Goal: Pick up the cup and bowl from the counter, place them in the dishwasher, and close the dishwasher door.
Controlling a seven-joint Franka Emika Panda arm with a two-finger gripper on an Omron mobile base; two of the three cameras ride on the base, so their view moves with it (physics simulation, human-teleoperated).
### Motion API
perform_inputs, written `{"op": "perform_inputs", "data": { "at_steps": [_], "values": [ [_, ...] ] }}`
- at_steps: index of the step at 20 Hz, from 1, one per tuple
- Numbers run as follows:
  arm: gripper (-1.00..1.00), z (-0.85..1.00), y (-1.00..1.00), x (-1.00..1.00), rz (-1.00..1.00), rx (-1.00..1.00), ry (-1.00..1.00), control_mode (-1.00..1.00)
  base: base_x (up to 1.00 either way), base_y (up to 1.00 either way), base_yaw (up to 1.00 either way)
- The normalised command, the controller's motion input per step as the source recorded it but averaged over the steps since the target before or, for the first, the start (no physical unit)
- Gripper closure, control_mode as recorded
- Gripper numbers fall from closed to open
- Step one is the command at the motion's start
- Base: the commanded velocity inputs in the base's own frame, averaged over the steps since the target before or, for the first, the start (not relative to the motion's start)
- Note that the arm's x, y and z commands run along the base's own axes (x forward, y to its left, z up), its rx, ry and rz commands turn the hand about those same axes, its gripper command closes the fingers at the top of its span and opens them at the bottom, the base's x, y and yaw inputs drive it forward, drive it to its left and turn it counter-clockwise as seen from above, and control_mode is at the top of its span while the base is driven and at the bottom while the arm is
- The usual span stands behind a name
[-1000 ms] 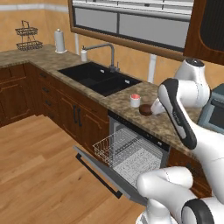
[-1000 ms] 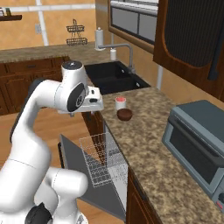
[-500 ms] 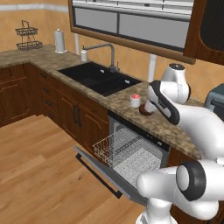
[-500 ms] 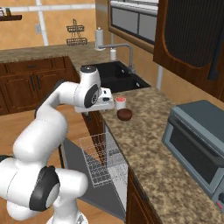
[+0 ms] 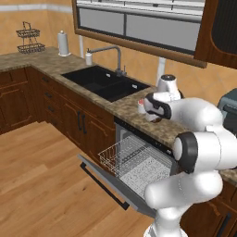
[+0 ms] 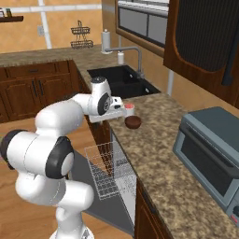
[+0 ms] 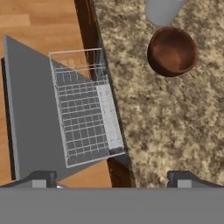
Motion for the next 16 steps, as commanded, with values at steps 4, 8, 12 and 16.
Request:
{"op": "perform_inputs", "data": {
  "at_steps": [4, 8, 12, 16],
  "values": [
    [-1.00, -0.37, -0.23, 0.69, 0.00, -0.07, 0.02, -1.00, 0.00, 0.00, 0.00],
    [-1.00, -0.32, -0.25, 0.69, 0.00, -0.04, 0.01, -1.00, 0.00, 0.00, 0.00],
    [-1.00, -0.32, -0.13, 0.56, 0.00, -0.02, 0.00, -1.00, 0.00, 0.00, 0.00],
    [-1.00, -0.34, -0.02, 0.47, 0.00, -0.02, 0.00, -1.00, 0.00, 0.00, 0.00]
  ]
}}
